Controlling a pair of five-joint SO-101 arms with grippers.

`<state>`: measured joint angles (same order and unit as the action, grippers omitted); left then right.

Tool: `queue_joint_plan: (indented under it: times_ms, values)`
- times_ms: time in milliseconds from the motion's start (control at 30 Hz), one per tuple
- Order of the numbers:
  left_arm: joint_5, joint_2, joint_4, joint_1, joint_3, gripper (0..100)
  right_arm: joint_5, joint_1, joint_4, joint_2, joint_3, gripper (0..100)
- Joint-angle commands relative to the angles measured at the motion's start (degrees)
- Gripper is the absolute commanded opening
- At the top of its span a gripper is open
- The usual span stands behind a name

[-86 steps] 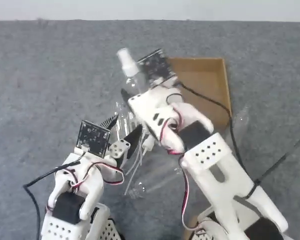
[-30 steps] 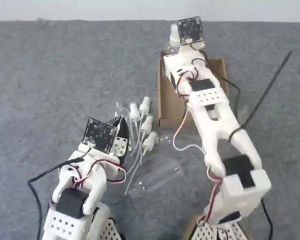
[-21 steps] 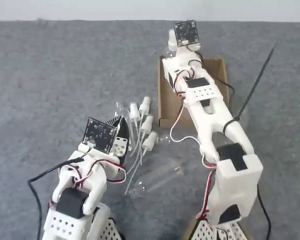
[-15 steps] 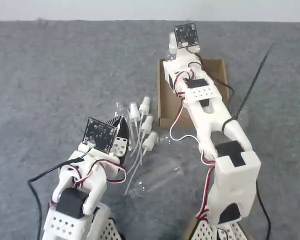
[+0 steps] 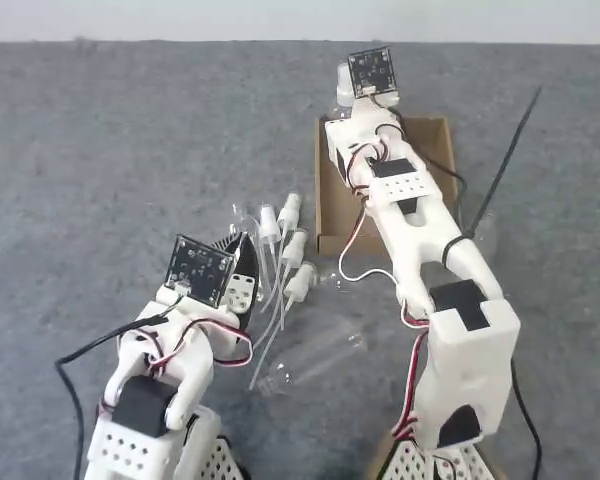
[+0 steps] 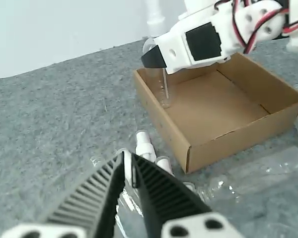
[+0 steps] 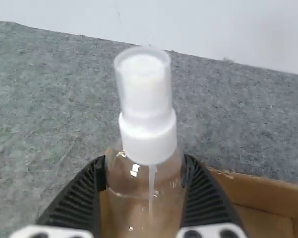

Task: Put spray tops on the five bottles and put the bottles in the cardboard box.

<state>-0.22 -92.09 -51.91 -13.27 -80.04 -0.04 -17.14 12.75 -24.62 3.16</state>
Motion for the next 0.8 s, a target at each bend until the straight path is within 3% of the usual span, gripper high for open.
queue_joint_plan:
  times_ms: [0,300,767]
  values:
    - [-0.26,0.70,1.49,0.26,0.31,1,-0.44,0.40,-0.48,0.57,-3.69,1.2]
    - [-0.26,0.70,1.49,0.26,0.22,1,-0.35,0.31,-0.31,0.57,-3.43,16.5]
    - [-0.35,0.70,1.49,0.26,0.22,1,-0.26,-0.84,-0.31,0.66,-3.52,17.7]
